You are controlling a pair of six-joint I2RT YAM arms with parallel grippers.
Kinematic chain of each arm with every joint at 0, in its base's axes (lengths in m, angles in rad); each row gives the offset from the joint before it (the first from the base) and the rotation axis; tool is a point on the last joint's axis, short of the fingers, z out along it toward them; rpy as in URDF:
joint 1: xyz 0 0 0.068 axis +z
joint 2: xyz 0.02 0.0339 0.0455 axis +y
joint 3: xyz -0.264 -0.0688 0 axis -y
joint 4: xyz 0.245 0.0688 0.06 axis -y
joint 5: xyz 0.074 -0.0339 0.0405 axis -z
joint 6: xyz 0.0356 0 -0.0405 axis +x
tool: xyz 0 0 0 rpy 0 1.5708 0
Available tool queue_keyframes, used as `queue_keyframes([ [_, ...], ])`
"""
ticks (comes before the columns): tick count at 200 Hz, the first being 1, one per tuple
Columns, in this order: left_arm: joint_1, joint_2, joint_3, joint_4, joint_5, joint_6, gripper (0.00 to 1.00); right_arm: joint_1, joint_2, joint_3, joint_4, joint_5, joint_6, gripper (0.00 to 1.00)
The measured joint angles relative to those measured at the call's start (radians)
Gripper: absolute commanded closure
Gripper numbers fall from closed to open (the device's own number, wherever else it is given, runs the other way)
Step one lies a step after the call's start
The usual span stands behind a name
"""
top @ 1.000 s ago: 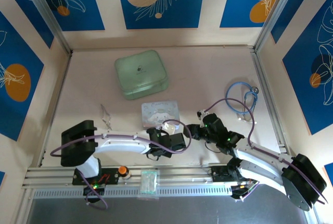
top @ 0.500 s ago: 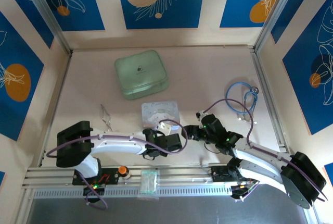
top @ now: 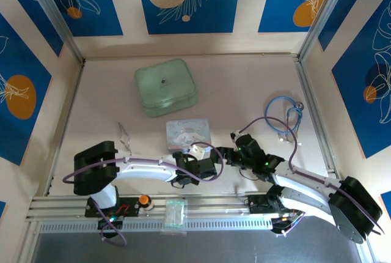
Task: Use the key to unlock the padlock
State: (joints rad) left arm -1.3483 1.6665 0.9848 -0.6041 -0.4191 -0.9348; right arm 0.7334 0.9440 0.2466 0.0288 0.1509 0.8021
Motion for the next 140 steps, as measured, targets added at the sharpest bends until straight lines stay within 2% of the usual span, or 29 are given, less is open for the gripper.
queue_keyframes([
  [87, 0.0, 0.02, 0.023, 0.015, 0.035, 0.013, 0.58, 0.0, 0.016, 0.0, -0.002, 0.0, 0.003, 0.01],
  [97, 0.0, 0.019, 0.024, 0.02, 0.035, 0.013, 0.5, 0.0, 0.016, 0.0, 0.0, 0.0, 0.003, 0.01],
  [119, 0.0, -0.012, 0.0, 0.048, 0.029, 0.029, 0.16, 0.009, 0.017, 0.0, 0.005, -0.003, -0.001, 0.01],
  [140, 0.013, -0.113, -0.044, 0.068, 0.015, 0.027, 0.02, 0.041, 0.035, 0.01, -0.003, -0.005, -0.009, 0.01],
])
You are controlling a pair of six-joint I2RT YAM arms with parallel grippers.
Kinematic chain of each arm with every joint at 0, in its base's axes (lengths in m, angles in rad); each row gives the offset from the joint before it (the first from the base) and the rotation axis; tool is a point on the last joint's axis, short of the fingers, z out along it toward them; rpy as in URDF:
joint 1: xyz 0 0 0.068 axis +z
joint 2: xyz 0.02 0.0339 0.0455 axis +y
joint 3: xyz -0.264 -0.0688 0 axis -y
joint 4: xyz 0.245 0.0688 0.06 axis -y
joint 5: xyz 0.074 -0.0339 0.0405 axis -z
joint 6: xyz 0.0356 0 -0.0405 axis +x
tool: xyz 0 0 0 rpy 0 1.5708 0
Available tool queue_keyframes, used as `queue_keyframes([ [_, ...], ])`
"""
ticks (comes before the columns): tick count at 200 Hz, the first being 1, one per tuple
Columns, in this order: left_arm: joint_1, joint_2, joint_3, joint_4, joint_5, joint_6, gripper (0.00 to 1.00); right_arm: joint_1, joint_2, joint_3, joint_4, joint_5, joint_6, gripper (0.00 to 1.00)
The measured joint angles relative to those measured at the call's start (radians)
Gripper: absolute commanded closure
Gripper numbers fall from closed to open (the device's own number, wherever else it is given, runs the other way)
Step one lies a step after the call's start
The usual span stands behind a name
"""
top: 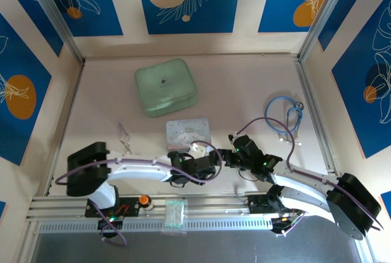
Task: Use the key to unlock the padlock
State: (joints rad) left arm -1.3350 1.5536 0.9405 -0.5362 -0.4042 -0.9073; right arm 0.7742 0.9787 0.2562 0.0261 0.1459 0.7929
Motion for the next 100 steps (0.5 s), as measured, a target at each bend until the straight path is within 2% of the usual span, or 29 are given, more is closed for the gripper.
queue_keyframes([
  [37, 0.055, -0.206, -0.06, 0.062, -0.018, 0.002, 0.01, 0.064, 0.05, 0.06, -0.003, 0.001, -0.016, 0.0],
  [62, 0.1, -0.304, -0.117, 0.096, -0.023, 0.001, 0.01, 0.124, 0.153, 0.126, 0.01, 0.006, -0.018, 0.03],
  [67, 0.112, -0.322, -0.13, 0.1, -0.023, 0.001, 0.01, 0.139, 0.182, 0.145, 0.011, 0.008, -0.021, 0.06],
  [74, 0.13, -0.346, -0.149, 0.106, -0.023, 0.001, 0.01, 0.161, 0.222, 0.172, 0.011, 0.01, -0.027, 0.2],
  [80, 0.15, -0.37, -0.167, 0.111, -0.023, 0.001, 0.01, 0.177, 0.255, 0.195, 0.012, 0.011, -0.033, 0.27],
  [100, 0.208, -0.44, -0.216, 0.122, -0.015, 0.0, 0.01, 0.222, 0.365, 0.266, 0.023, 0.016, -0.03, 0.36],
])
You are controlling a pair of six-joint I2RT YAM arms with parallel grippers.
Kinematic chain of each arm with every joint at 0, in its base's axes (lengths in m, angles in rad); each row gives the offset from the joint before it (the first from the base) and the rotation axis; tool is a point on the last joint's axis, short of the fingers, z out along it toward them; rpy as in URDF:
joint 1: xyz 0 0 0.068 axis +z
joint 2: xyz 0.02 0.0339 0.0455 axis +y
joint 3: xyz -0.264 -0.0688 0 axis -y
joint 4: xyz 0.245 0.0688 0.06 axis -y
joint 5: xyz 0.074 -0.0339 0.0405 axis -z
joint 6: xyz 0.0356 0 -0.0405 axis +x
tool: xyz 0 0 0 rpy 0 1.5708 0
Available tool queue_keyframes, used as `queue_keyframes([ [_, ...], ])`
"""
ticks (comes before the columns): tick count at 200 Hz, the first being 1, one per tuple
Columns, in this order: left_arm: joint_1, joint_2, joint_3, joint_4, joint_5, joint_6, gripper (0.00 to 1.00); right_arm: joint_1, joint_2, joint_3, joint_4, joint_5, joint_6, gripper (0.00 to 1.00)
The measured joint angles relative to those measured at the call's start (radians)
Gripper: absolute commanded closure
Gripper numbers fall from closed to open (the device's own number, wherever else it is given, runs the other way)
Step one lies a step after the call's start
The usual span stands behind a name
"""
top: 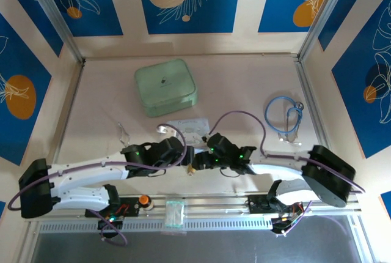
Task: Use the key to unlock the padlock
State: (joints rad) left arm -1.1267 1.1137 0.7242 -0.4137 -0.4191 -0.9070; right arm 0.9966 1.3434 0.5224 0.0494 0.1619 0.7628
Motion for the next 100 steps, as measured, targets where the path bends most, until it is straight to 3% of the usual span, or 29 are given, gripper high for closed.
queue_keyframes([
  [47, 0.062, -0.111, -0.062, 0.008, 0.004, -0.001, 0.01, 0.042, 0.089, 0.041, -0.004, 0.037, 0.03, 0.43],
  [100, 0.104, -0.111, -0.119, 0.034, 0.053, -0.004, 0.01, 0.097, 0.153, 0.106, -0.064, 0.065, 0.044, 0.5],
])
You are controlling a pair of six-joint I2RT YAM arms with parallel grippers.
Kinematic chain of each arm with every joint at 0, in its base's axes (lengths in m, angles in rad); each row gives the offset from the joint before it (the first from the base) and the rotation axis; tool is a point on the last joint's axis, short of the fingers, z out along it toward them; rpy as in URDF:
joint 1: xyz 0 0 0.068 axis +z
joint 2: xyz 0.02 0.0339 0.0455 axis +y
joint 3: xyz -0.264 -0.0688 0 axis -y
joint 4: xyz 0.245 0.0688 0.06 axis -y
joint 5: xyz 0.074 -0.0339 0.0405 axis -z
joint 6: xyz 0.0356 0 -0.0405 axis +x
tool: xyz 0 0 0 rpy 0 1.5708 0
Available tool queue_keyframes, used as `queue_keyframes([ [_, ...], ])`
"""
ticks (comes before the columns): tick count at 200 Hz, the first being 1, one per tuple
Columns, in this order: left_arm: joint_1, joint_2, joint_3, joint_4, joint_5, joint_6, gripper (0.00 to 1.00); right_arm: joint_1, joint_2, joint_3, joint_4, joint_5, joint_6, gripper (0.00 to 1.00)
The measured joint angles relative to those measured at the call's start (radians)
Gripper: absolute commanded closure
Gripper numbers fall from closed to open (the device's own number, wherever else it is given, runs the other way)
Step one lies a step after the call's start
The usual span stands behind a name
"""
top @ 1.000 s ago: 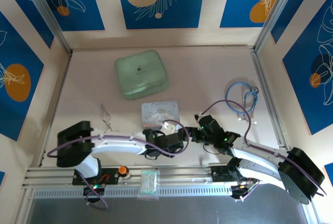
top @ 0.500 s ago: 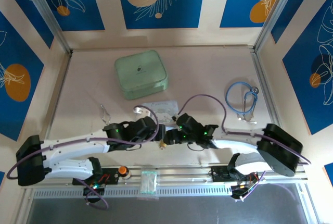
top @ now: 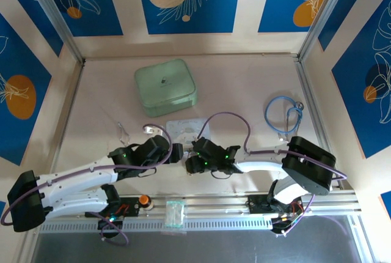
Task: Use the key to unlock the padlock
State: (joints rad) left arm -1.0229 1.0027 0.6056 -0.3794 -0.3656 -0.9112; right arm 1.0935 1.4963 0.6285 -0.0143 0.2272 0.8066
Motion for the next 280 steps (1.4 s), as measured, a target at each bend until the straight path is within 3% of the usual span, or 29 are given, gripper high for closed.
queue_keyframes([
  [56, 0.002, 0.022, 0.0, 0.028, 0.014, -0.004, 0.01, 0.019, 0.04, 0.044, -0.059, 0.036, 0.019, 0.57],
  [98, 0.003, 0.021, 0.0, 0.028, 0.014, -0.007, 0.01, 0.033, 0.055, 0.072, -0.101, 0.061, 0.036, 0.56],
  [125, 0.009, 0.021, 0.0, 0.029, 0.013, -0.007, 0.01, 0.04, 0.062, 0.084, -0.122, 0.073, 0.049, 0.62],
  [192, 0.034, 0.054, 0.001, 0.048, 0.002, 0.006, 0.01, 0.0, -0.003, -0.032, 0.03, 0.019, 0.089, 0.74],
  [220, 0.045, 0.104, 0.032, 0.051, -0.027, 0.126, 0.01, -0.045, -0.052, -0.115, 0.158, -0.055, 0.106, 0.8],
  [280, 0.052, 0.223, 0.194, 0.054, -0.054, 0.585, 0.07, -0.096, -0.102, -0.21, 0.302, -0.139, 0.132, 0.86],
])
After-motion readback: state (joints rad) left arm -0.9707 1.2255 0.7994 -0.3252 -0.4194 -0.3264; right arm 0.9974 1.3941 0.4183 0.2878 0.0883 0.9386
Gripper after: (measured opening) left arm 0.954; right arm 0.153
